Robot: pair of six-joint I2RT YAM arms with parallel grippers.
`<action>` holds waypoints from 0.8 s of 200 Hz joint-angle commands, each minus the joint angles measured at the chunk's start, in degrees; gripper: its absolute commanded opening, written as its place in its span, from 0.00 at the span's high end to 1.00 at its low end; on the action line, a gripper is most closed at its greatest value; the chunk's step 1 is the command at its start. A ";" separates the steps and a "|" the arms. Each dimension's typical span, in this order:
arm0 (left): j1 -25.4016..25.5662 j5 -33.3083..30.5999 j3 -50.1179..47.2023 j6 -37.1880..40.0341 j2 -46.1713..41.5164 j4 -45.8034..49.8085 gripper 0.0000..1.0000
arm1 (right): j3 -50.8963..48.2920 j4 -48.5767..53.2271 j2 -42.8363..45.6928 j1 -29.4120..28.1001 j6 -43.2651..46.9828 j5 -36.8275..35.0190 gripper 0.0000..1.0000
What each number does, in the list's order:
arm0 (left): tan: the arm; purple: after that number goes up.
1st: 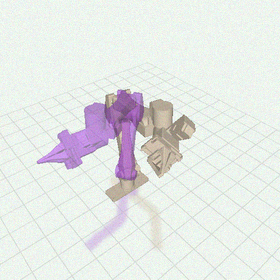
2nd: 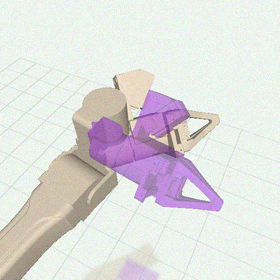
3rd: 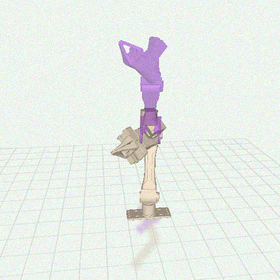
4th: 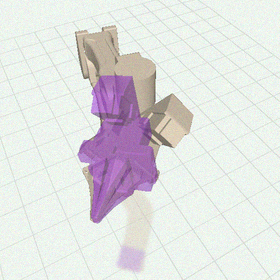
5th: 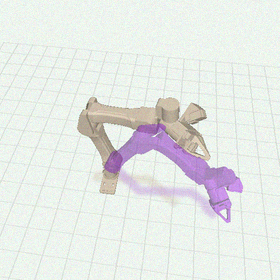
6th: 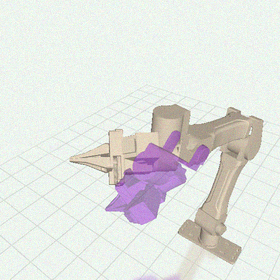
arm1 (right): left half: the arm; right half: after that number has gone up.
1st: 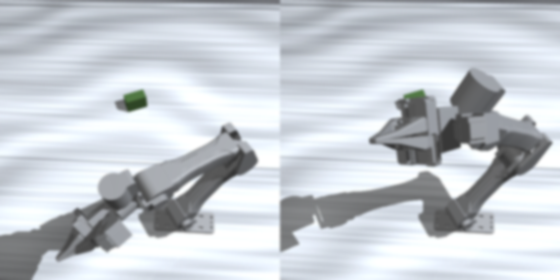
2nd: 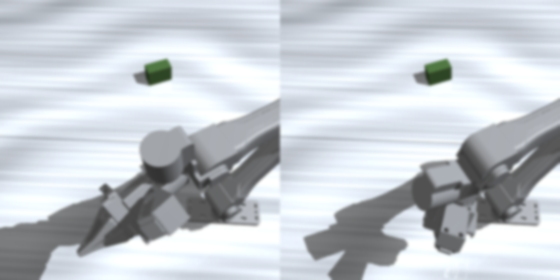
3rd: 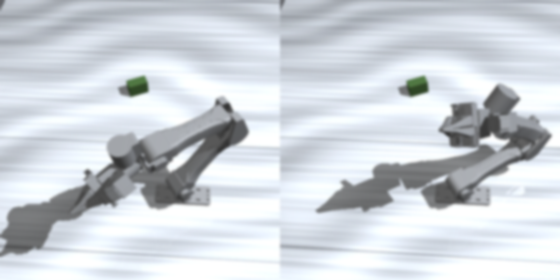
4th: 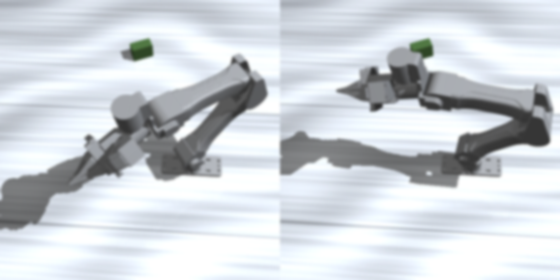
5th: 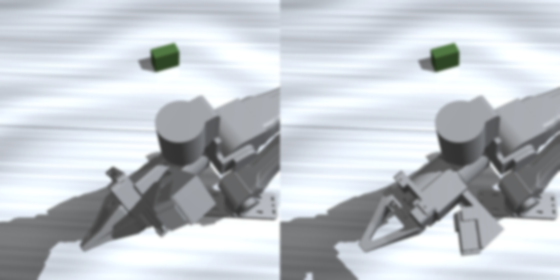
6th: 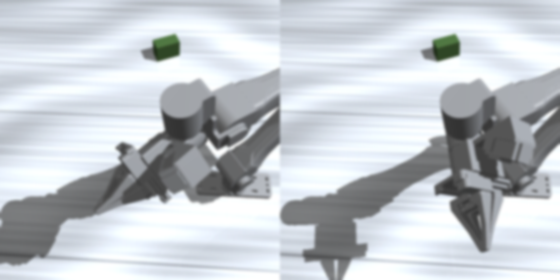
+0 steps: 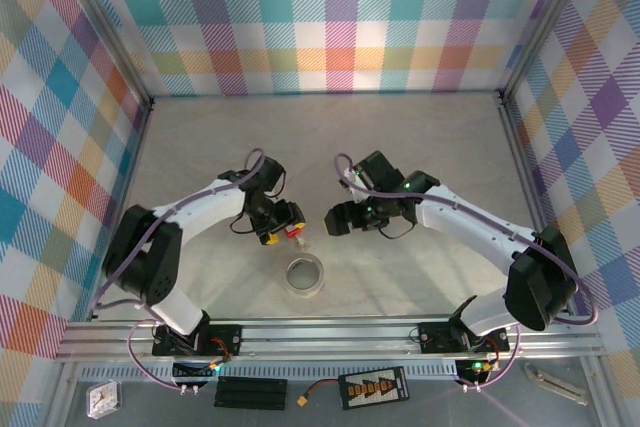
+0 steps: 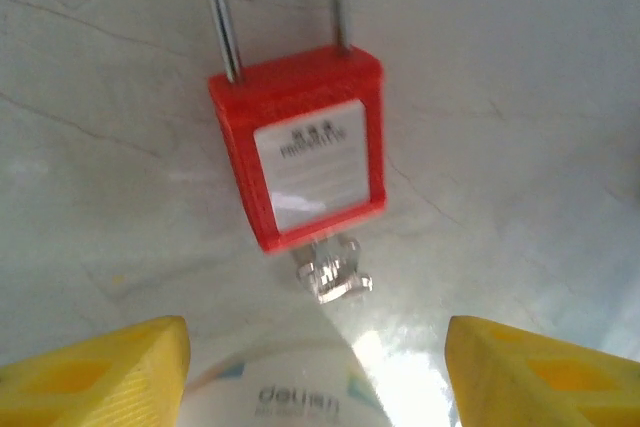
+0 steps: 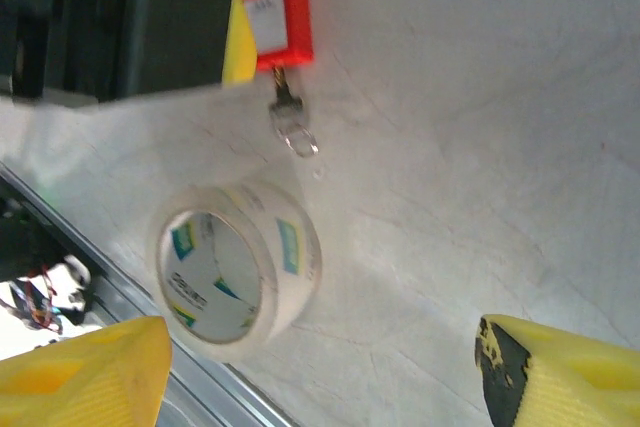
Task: Unlock with the key
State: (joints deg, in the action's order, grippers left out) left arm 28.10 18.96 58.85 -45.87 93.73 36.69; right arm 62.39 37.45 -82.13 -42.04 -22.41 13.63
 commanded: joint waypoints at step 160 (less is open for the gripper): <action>3.84 -5.81 10.37 -13.36 17.06 -0.18 0.56 | -10.14 -14.90 -6.95 -1.20 -0.59 2.49 0.27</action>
State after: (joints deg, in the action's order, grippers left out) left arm 30.26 8.86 69.60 -56.90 107.44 39.05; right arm 53.23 25.41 -85.56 -42.83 -23.14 14.81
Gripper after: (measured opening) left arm 0.464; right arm 0.750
